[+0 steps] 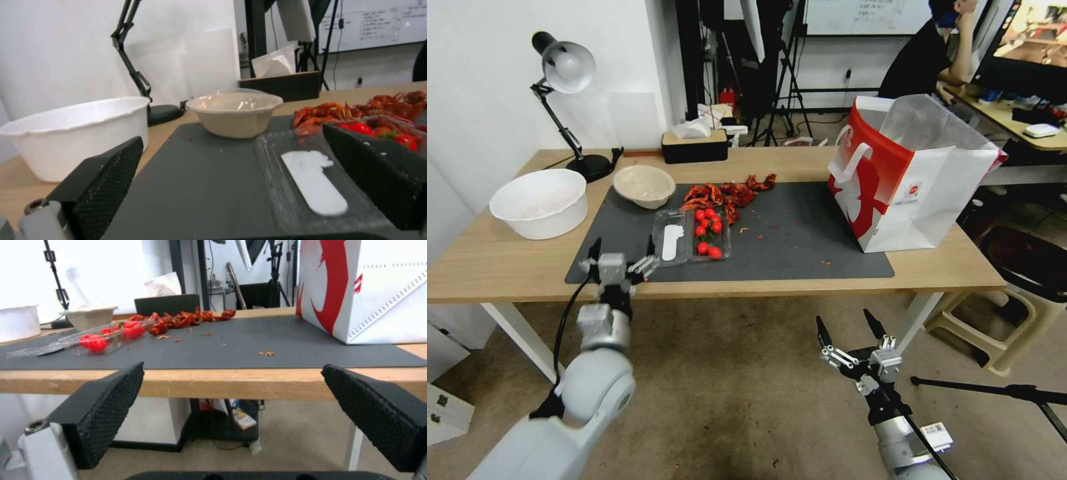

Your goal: Pick up the trash from the table and place it into the takeout bag.

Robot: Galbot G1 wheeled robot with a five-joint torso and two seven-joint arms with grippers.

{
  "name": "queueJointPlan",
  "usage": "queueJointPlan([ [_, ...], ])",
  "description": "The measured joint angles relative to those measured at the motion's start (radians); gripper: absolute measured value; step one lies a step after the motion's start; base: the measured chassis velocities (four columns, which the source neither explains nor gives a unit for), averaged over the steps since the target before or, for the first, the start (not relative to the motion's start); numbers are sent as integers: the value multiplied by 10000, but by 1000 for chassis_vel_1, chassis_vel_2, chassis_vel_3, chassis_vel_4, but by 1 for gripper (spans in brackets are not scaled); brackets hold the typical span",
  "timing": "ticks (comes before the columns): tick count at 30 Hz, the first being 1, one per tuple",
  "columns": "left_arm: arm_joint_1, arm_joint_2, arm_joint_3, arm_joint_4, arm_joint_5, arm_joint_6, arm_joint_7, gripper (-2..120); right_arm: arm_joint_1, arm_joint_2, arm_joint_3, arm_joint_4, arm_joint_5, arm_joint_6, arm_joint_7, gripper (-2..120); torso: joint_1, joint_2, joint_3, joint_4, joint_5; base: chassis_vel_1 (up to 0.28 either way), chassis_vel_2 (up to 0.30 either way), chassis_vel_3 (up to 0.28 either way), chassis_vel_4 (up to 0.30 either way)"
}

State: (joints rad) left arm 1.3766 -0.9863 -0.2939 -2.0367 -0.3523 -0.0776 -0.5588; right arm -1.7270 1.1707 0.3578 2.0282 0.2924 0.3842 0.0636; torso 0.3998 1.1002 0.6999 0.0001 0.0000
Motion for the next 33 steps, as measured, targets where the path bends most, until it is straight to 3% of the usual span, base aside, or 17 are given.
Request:
queueJointPlan([
  [8,1692,-530,-791,-127,441,-1172,766,100,-78,28,53,8,-14,51,6,100,1,0,0,-1,-1,0,0,0,0],
  [10,1840,-581,-846,-126,437,-1265,860,100,-81,31,65,8,-14,58,11,100,2,0,1,-1,0,0,0,0,0],
  [16,2954,-817,-1339,45,78,-2202,1931,100,-118,39,92,35,-14,82,23,100,2,-1,1,0,-1,0,0,0,0],
  [19,3019,-859,-1421,141,17,-2387,2030,100,-118,32,95,34,-15,82,23,100,1,-2,0,0,0,0,0,0,0],
  [30,2616,-703,-1426,313,-300,-2255,2130,100,-108,23,128,70,-16,70,23,100,1,-2,1,0,0,0,0,0,0],
  [33,1935,-377,-1352,232,-1082,-1767,2117,100,-120,12,165,83,-16,64,31,100,1,-2,1,1,-1,0,0,0,0],
])
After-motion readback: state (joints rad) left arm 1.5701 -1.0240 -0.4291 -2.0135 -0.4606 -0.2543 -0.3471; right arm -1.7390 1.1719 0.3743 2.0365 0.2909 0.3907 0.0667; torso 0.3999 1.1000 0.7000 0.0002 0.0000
